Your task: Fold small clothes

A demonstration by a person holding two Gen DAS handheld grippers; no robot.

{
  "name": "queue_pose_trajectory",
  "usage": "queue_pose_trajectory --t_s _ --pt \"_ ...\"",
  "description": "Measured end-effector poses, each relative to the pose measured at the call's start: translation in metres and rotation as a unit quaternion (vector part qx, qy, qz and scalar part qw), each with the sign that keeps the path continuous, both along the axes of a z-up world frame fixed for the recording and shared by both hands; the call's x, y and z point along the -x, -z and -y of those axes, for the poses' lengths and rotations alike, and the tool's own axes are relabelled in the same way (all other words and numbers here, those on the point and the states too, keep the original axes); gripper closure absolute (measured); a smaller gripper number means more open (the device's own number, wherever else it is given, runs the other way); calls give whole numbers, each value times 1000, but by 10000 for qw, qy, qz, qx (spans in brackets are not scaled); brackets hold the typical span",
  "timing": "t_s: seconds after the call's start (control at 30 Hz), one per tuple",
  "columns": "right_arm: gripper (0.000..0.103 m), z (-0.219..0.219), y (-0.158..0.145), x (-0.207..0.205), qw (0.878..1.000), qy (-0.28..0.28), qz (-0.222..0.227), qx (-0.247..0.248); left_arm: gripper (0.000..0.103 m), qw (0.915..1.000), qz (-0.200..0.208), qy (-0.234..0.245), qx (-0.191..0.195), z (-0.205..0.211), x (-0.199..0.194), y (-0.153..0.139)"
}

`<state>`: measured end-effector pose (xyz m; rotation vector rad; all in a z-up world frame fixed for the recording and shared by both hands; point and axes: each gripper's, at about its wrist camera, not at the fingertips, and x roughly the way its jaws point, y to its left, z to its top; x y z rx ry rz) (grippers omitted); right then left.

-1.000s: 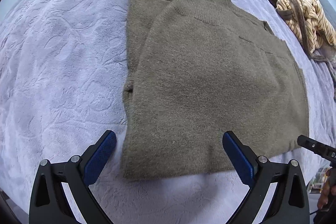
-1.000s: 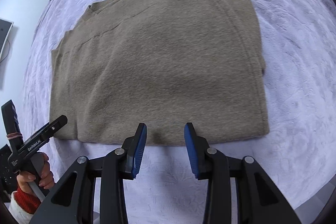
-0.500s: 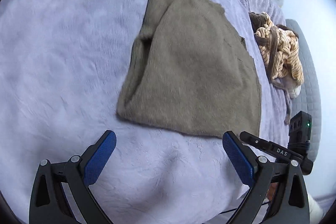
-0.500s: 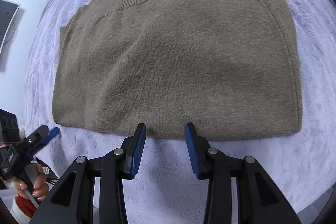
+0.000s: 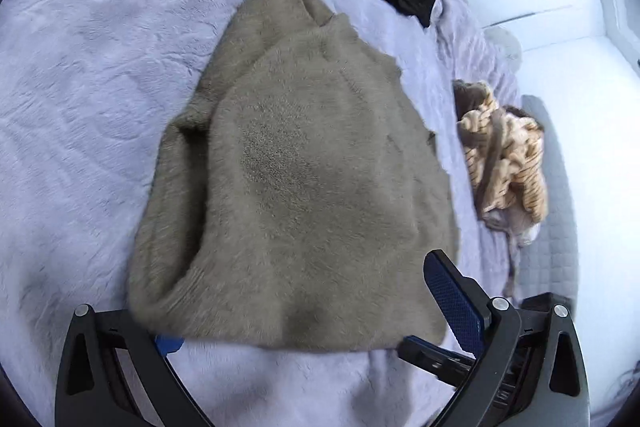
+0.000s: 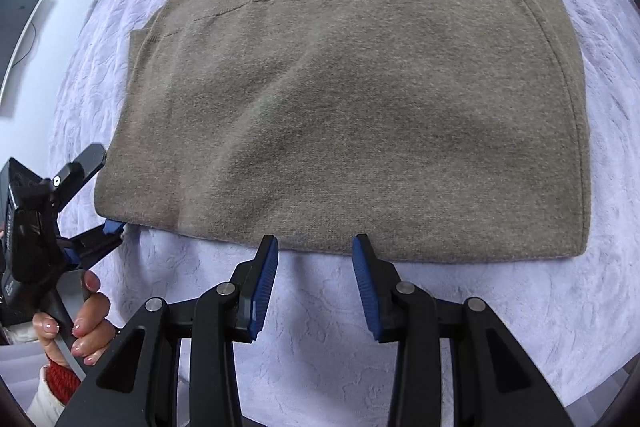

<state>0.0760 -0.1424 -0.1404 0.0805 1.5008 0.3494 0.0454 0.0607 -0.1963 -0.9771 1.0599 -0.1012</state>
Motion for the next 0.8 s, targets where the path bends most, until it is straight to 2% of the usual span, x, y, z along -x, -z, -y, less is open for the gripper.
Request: queue_pose_trajectory --t_s 0.1,0.17,0.2,0.23,0.27,0.3,0.33,0.4,0.43,0.5,0.57,0.6,0.63,0.67,0.73,0.8 --pt "61 -1 -3 -2 10000 -61 21 -4 2 9995 -252 -163 -81 -2 -9 15" --pt "61 -1 -5 -4 10000 -78 35 -17 11 9989 -239 -397 -124 -5 -10 12" --pt "61 1 -6 -4 10000 -75 44 -25 30 9982 -240 -471 -293 -6 -11 6" --pt "61 4 -8 -5 10000 -64 60 -35 55 9977 -228 -445 -465 -7 -12 2" --pt "61 5 -8 -7 10000 -50 69 -31 68 9959 -278 -383 -771 -5 -15 -3" --pt "61 6 -10 -10 10000 -31 83 -24 87 9931 -332 -308 -1085 -5 -16 -7" --pt "61 8 -11 -14 9999 -9 104 -24 90 9877 -333 -179 -1517 -1 -18 -13" --pt "61 9 -18 -24 9998 -1 172 -29 93 9767 -162 83 -2141 10 -22 -26" --pt "61 10 -22 -31 9997 -24 222 -33 93 9675 -17 284 -2513 20 -23 -34" --pt "61 6 -34 -47 9993 -137 336 -84 93 9432 341 730 -3222 40 -22 -49" --pt "58 -5 -47 -68 9983 -352 433 -150 93 9165 710 1170 -3759 62 -21 -60" --pt "52 -12 -54 -77 9977 -470 449 -198 93 9048 854 1358 -3946 72 -22 -64" --pt "38 -21 -60 -88 9969 -597 437 -272 93 8929 991 1548 -4110 83 -22 -68" --pt "29 -32 -65 -98 9957 -748 396 -389 93 8854 1076 1663 -4205 90 -24 -72" --pt "24 -52 -73 -116 9915 -1097 213 -666 93 8748 1235 1836 -4311 101 -23 -77" --pt "23 -83 -73 -137 9845 -1513 -194 -862 93 8704 1293 1937 -4339 109 -28 -80"
